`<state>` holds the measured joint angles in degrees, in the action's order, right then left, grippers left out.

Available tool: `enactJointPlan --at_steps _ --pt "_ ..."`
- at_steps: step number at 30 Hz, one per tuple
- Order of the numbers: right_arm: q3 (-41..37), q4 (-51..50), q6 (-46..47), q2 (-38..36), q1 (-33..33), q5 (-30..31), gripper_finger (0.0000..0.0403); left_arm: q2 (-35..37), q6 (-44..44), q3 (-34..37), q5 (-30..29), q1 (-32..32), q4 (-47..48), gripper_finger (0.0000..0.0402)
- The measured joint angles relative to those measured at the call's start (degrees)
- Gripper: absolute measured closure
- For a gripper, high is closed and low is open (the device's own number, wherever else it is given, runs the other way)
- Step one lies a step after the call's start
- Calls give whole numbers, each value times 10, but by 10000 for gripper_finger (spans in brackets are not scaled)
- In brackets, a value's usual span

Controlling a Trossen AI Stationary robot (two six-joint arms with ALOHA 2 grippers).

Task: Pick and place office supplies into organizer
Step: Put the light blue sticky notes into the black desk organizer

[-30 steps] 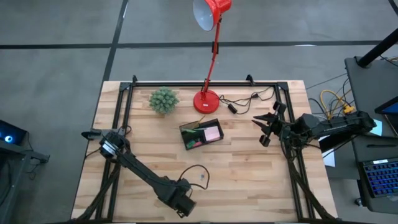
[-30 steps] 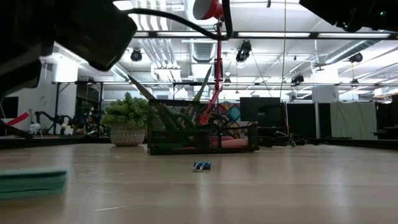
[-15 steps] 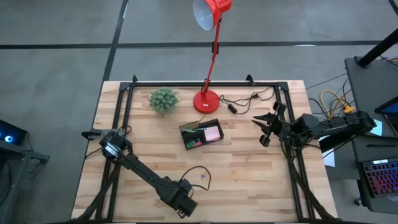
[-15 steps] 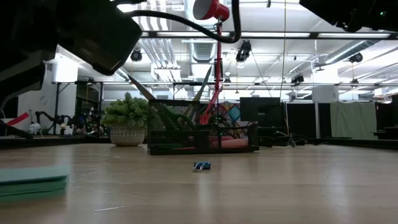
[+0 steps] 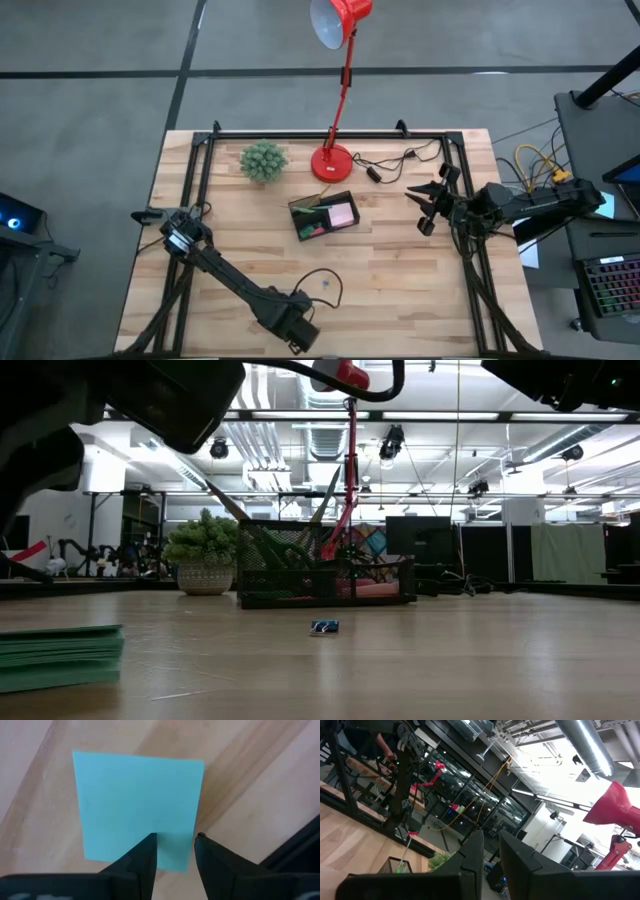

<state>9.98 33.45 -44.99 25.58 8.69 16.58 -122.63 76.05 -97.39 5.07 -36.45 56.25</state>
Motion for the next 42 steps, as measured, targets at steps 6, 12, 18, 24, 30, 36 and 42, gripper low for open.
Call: enactJointPlan --at_steps 6,12,18,24,30,36,42 --pt "0 0 0 0 0 0 351 -15 -25 2 -18 0 -3 286" --pt "0 -1 0 0 0 0 351 -32 -34 0 -16 1 1 286" --pt "0 -2 0 0 0 0 351 -39 -33 4 -27 0 3 286" --pt "0 -2 0 0 0 0 351 -40 -43 21 -37 0 1 306" --pt "0 -2 0 0 0 0 351 -40 -61 40 -35 1 -1 390" --pt "0 -2 0 0 0 0 351 -38 -110 38 -10 1 2 398" --pt "0 -2 0 0 0 0 351 -6 -154 35 1 4 1 401"
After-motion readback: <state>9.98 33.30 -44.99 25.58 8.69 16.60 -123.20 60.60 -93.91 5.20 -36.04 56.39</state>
